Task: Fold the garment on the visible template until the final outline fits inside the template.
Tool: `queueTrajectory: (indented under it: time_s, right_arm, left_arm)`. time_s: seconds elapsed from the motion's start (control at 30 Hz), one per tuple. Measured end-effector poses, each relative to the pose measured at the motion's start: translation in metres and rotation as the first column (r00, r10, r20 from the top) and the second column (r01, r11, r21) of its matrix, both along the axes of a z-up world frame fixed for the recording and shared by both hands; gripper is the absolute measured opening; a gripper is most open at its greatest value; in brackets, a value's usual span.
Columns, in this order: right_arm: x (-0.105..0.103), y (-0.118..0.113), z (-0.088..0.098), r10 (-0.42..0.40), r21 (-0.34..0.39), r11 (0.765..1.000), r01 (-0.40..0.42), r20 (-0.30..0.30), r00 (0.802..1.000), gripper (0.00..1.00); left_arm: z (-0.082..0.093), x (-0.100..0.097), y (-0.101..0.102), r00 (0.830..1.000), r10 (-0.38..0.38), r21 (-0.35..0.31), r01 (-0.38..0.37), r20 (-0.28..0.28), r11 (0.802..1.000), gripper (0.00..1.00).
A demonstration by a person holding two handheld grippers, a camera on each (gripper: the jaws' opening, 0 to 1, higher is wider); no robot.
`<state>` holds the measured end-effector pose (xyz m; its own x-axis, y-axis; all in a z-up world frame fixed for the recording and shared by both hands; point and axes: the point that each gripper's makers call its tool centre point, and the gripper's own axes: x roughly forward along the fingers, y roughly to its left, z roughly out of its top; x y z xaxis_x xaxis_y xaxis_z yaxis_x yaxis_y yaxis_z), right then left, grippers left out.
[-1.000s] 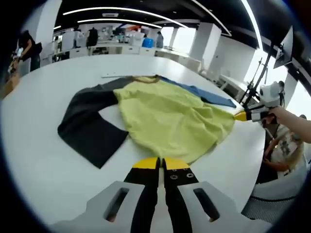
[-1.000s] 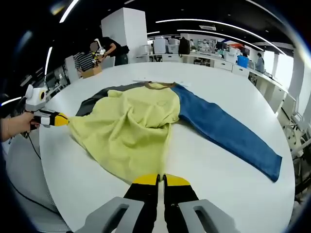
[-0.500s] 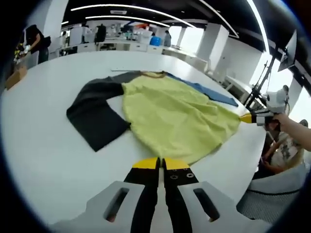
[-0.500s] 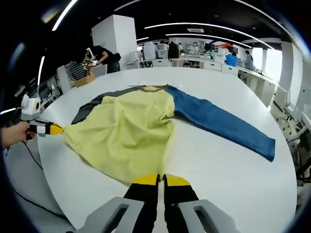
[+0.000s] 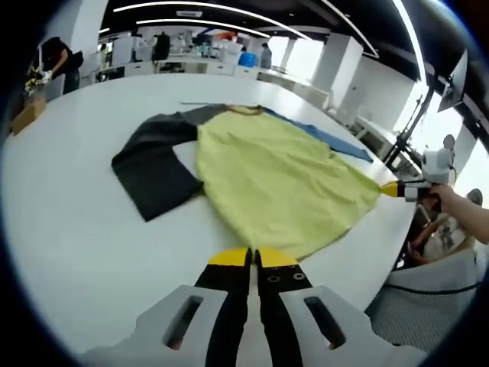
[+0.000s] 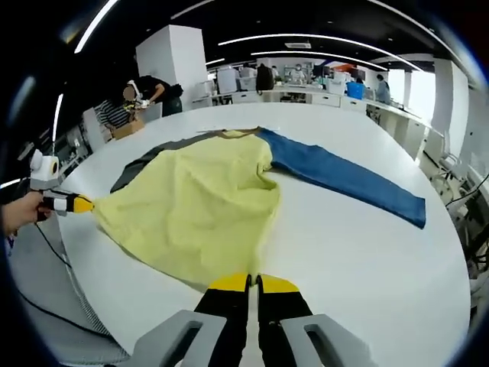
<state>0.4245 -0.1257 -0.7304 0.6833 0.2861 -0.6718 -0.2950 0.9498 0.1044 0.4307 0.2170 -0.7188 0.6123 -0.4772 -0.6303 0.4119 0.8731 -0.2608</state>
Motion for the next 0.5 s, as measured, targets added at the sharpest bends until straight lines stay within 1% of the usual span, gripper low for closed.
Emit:
queueTrajectory:
  time_s: [0.1,0.17,0.33,0.5]
  right_arm:
    - [-0.007,0.000,-0.003,-0.014,0.012,1.000,0.014,-0.018,1.000,0.00]
    - [-0.011,0.000,-0.004,-0.019,0.015,1.000,0.020,-0.024,1.000,0.00]
    - [-0.018,0.002,-0.008,-0.018,0.019,1.000,0.019,-0.041,0.999,0.00]
    - [-0.023,0.002,-0.011,-0.030,0.024,0.999,0.031,-0.056,0.998,0.00]
  left_arm:
    - [-0.002,-0.006,0.003,1.000,0.008,-0.001,-0.008,-0.014,1.000,0.00]
    - [-0.003,-0.010,0.006,0.999,0.025,-0.013,-0.026,-0.029,1.000,0.00]
    - [-0.004,-0.016,0.010,0.998,0.041,-0.019,-0.042,-0.037,0.999,0.00]
    - [-0.009,-0.023,0.015,0.998,0.045,-0.012,-0.046,-0.054,0.999,0.00]
